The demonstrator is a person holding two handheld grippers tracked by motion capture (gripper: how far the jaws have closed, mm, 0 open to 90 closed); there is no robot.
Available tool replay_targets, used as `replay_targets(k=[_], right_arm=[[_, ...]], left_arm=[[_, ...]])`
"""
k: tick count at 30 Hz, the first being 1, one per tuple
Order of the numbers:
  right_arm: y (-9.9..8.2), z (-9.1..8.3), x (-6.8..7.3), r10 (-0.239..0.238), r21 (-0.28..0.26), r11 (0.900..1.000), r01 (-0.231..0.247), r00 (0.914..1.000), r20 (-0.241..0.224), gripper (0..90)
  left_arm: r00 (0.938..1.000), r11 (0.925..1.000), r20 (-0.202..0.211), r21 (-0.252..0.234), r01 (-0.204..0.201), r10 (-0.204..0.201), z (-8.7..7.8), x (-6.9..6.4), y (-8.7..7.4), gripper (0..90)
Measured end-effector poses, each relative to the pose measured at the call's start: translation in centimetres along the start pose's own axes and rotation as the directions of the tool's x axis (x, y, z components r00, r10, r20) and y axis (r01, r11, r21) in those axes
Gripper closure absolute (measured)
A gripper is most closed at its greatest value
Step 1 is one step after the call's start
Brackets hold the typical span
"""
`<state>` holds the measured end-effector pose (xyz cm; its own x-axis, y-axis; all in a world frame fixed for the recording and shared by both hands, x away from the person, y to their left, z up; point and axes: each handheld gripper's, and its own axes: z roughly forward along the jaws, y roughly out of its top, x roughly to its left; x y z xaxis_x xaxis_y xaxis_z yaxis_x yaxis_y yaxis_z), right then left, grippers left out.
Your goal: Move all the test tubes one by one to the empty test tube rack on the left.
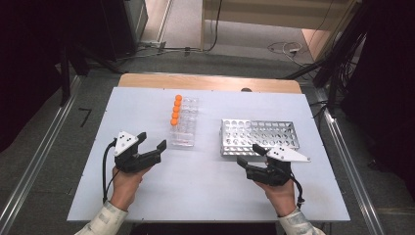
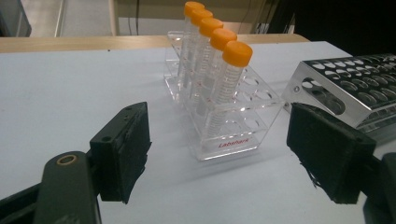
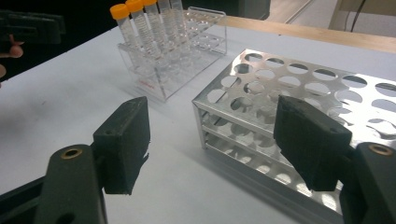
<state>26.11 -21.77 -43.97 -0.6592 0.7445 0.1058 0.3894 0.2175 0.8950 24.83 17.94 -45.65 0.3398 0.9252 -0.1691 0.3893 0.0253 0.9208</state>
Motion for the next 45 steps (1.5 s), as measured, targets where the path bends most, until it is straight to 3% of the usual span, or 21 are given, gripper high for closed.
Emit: replay_targets(k=[27,45], right_arm=[[-1.1,-2.7,-3.2,0.036,-0.018,0.9993,-0.034,0.9933,0.110,25.2],[-2.4,-5.1,-5.5,0.054,-0.020,0.9985,-0.051,0.9760,0.211,25.1]], left_arm=[[0.9980,0.9999,-0.062,0.014,0.010,-0.009,-2.4,1.4,-2.5,14.1],[0.9927,0.9994,-0.116,-0.011,0.033,-0.034,-4.8,3.1,-3.5,14.1]])
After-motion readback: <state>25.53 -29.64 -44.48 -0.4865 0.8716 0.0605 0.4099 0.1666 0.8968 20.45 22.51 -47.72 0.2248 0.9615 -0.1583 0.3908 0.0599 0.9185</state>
